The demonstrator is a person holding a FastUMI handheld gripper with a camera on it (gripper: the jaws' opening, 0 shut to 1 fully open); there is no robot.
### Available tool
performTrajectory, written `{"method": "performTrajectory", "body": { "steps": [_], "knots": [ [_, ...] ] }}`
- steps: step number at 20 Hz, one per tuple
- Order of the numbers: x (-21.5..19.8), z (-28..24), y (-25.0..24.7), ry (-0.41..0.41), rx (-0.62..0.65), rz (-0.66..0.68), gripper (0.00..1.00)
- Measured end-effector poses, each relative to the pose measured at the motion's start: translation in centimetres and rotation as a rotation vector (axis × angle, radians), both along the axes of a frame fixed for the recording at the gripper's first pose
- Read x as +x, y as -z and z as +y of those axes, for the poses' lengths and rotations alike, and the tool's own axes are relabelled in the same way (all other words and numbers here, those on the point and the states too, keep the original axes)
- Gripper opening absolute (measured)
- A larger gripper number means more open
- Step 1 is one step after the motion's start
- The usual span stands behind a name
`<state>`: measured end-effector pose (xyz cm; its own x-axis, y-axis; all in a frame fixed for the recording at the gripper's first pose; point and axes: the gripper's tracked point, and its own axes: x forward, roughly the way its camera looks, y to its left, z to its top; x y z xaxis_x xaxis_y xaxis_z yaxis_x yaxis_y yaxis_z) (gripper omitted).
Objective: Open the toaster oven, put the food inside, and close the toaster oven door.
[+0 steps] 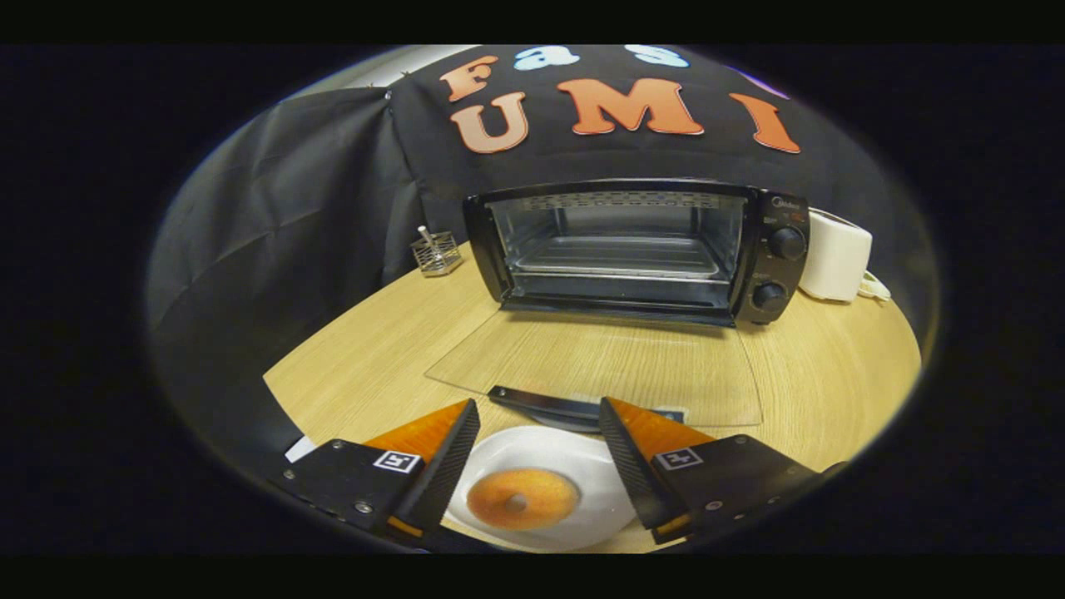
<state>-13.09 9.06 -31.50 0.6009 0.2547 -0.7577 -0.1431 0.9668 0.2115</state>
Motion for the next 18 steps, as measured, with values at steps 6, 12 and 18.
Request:
{"method": "performTrajectory", "body": {
  "steps": [6, 12, 18],
  "knots": [
    [-5.8, 0.9, -0.1, -0.089, -0.007, 0.107, 0.91],
    [-7.9, 0.0, 0.9, -0.142, -0.103, 0.126, 0.82],
    [-7.6, -0.3, 1.9, -0.141, -0.140, 0.111, 0.54]
  ]
}}
